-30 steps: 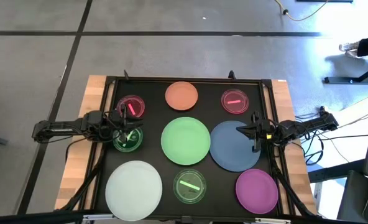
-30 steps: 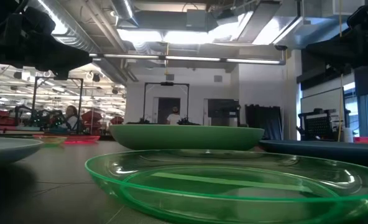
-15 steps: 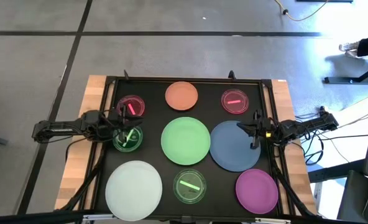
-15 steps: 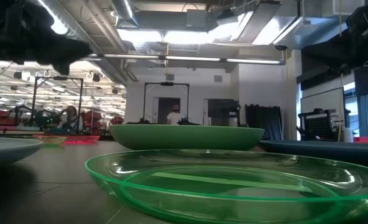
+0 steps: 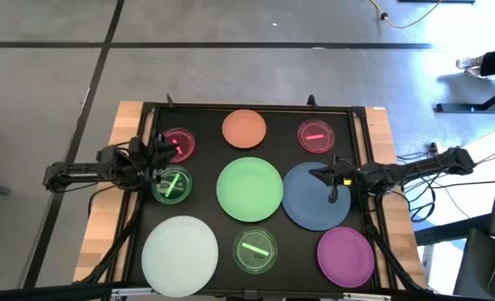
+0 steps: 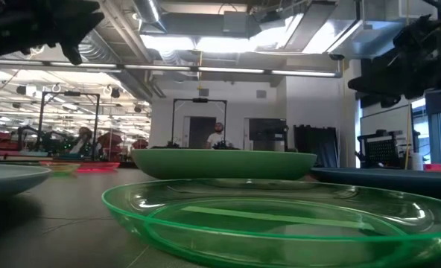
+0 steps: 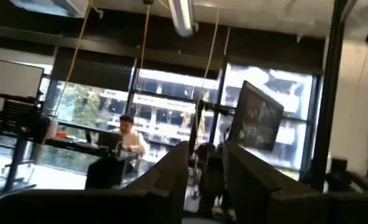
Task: Stack plastic plates
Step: Stack the white plate on top of the blue plate
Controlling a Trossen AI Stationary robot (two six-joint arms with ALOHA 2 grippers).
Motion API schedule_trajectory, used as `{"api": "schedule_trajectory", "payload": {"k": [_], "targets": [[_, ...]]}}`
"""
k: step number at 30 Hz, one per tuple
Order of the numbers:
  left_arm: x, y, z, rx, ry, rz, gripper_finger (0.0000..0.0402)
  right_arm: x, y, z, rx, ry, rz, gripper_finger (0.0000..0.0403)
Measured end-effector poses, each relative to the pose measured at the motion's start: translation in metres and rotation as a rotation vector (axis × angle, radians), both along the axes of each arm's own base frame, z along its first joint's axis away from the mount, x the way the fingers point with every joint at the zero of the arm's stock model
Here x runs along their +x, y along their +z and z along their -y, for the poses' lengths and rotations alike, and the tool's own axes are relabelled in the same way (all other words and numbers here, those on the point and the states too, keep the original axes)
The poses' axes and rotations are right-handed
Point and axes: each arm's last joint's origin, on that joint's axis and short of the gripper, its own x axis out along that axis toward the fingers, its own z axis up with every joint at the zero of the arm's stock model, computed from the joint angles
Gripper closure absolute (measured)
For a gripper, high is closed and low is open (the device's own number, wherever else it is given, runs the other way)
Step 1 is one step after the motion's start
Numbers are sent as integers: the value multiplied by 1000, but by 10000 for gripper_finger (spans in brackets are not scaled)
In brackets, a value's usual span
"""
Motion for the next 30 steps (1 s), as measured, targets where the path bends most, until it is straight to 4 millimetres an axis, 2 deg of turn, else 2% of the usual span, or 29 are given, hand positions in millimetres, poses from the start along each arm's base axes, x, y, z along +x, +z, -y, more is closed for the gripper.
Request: {"api": "schedule_trajectory", "payload": {"k": [4, 10, 16, 22, 26, 30], "targets": [[2, -1, 2, -30, -44, -5, 305, 6, 8, -4, 52, 77, 10, 402], [15, -7, 3, -80, -26, -91, 305, 20, 19, -4, -14, -8, -35, 391], [29, -12, 5, -103, -12, -148, 305, 35, 20, -6, -53, -54, -120, 321], [44, -25, 10, -173, -46, -254, 305, 51, 27, -12, -52, 28, -174, 248], [51, -27, 17, -182, -86, -252, 305, 62, 29, -16, -77, 93, -240, 222], [60, -27, 25, -153, -124, -282, 305, 72, 23, -21, -74, 163, -291, 213]]}}
